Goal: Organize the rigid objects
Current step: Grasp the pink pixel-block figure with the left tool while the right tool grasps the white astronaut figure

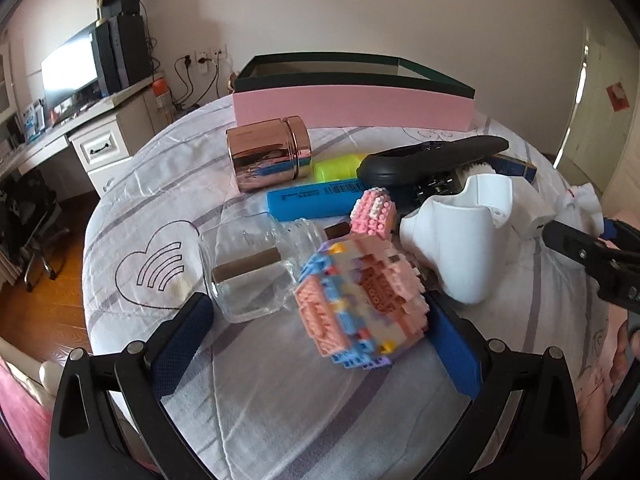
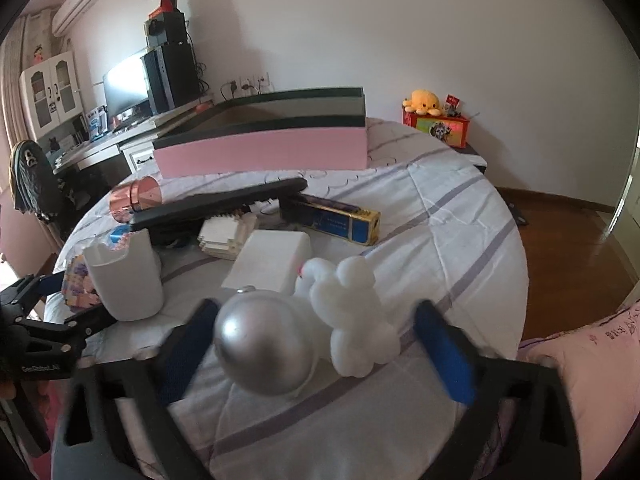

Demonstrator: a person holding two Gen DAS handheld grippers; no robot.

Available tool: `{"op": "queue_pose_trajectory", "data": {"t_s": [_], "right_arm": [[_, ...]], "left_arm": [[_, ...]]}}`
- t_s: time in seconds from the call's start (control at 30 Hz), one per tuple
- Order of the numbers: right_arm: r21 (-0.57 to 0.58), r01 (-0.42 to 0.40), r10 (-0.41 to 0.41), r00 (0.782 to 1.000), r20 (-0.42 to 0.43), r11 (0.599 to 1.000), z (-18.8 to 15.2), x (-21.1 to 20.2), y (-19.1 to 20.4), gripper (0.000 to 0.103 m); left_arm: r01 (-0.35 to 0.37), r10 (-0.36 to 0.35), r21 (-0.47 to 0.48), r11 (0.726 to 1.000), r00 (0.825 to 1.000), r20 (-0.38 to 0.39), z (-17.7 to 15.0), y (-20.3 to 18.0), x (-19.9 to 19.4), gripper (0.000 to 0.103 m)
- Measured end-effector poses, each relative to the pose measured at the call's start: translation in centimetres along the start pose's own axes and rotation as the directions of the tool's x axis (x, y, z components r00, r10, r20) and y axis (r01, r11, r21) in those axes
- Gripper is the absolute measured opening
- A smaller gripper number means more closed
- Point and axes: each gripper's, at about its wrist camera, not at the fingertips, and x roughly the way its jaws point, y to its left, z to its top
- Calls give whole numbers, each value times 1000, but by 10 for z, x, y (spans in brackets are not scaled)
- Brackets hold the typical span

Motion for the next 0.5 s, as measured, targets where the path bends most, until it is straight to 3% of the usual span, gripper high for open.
{"op": "queue_pose_trajectory", "data": {"t_s": [0.07, 0.17, 0.3, 0.33, 0.4, 0.5], "right_arm": [[6, -32, 32, 999, -4, 999, -1, 0, -1, 75], [-14, -29, 29, 1000, -7, 999, -2, -2, 4, 75], [-16, -55, 55, 998, -5, 998, -2, -4, 3, 75], [-17, -57, 57, 998, -6, 998, -2, -4, 3, 75], [-18, -55, 55, 998, -10, 998, -2, -3, 3, 75], [-11, -47, 47, 999, -5, 999, -1, -2, 3, 75]], "left_arm": [[-9, 9, -5, 1000, 1000, 26, -2, 0, -3, 97], [-12, 12, -4, 1000, 999, 45, -3, 1, -6, 87], [2, -2, 0, 1000, 998, 56, -2, 6, -11, 62], [9, -9, 2, 1000, 998, 55, -1, 8, -12, 60], [6, -6, -5, 1000, 999, 51, 1, 11, -11, 64], [-29, 29, -7, 1000, 997, 66, 3, 13, -11, 80]]}}
